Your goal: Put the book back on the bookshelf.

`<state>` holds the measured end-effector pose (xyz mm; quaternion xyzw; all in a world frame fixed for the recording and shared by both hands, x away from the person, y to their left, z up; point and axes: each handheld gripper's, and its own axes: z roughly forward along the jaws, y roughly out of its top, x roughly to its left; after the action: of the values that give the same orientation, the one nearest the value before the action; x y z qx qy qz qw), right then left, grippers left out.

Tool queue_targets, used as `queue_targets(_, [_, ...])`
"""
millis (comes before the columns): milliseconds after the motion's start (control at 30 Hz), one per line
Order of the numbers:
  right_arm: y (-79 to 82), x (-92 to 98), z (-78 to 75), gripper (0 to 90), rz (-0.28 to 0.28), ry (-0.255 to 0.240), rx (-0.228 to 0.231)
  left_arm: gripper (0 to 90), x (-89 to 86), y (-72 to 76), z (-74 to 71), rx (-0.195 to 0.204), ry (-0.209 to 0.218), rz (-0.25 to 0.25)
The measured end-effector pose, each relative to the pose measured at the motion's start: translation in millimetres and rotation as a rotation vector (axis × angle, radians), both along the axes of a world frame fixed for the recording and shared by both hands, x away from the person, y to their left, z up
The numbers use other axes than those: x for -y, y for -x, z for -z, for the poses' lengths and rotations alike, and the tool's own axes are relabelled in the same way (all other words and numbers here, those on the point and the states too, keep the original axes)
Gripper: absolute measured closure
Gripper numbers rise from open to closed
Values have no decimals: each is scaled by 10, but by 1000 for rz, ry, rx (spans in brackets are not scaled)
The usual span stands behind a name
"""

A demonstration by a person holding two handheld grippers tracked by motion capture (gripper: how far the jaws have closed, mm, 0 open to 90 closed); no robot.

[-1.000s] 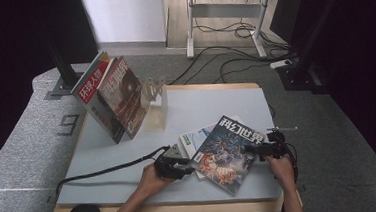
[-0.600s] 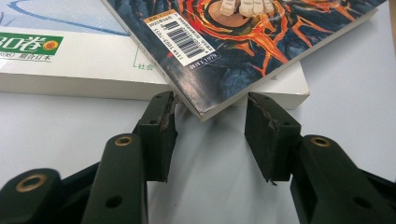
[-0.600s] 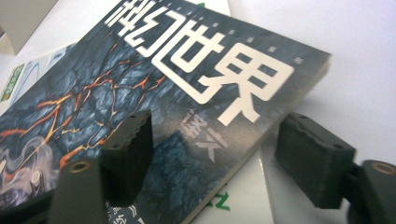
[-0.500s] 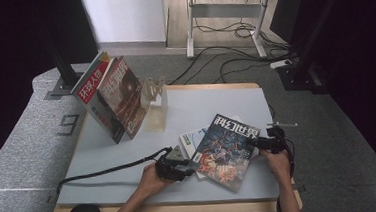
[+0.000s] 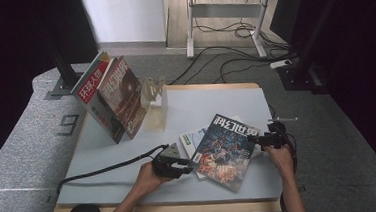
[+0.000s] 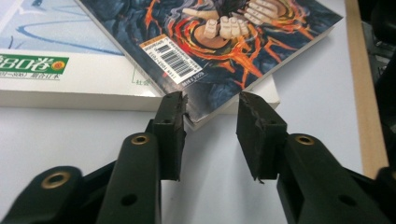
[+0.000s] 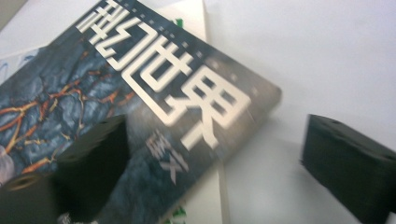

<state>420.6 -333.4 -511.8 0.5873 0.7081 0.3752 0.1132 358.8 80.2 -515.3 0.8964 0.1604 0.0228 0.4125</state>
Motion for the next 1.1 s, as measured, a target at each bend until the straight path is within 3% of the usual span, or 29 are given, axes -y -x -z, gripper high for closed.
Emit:
queue_targets(67, [-72,-16,-10,0,-11,-1,-8,641,3,-1,7,3,-4,-8])
queue_targets(300, [-280,-53,29,12,-32,-8,-51,666,20,2,33,17,1,-31])
queue_targets(367, [-290,-51,38,34,-36,-17,-60,666,21,2,35,16,4,-33])
queue_targets(400, [-297,-49,61,89,-52,-44,-71,666,28,4,44,17,10,-35])
queue_targets(500, [-283,-55,77,103,-54,-53,-67,667,33,4,52,14,17,-37])
queue_targets(633, [-257,-14,79,136,-27,-91,-67,667,34,7,54,18,17,-37])
queue_targets(667, [-246,15,78,183,-13,-119,-69,667,34,7,55,19,17,-37])
queue_targets(833, [-202,73,35,378,44,-147,-39,663,33,5,59,19,13,-34])
queue_targets(933, [-158,81,-23,513,59,-131,-10,655,29,4,64,18,-2,-28])
queue_targets(967, [-158,81,-23,513,59,-131,-10,655,28,7,68,19,-10,-28])
queue_targets(1000, [-133,73,-64,618,60,-110,6,648,30,12,72,18,-17,-29])
queue_targets(1033, [-122,69,-83,660,60,-103,15,643,31,11,75,14,-18,-29])
queue_targets(1100, [-114,68,-100,696,60,-92,25,630,30,6,76,9,-18,-29])
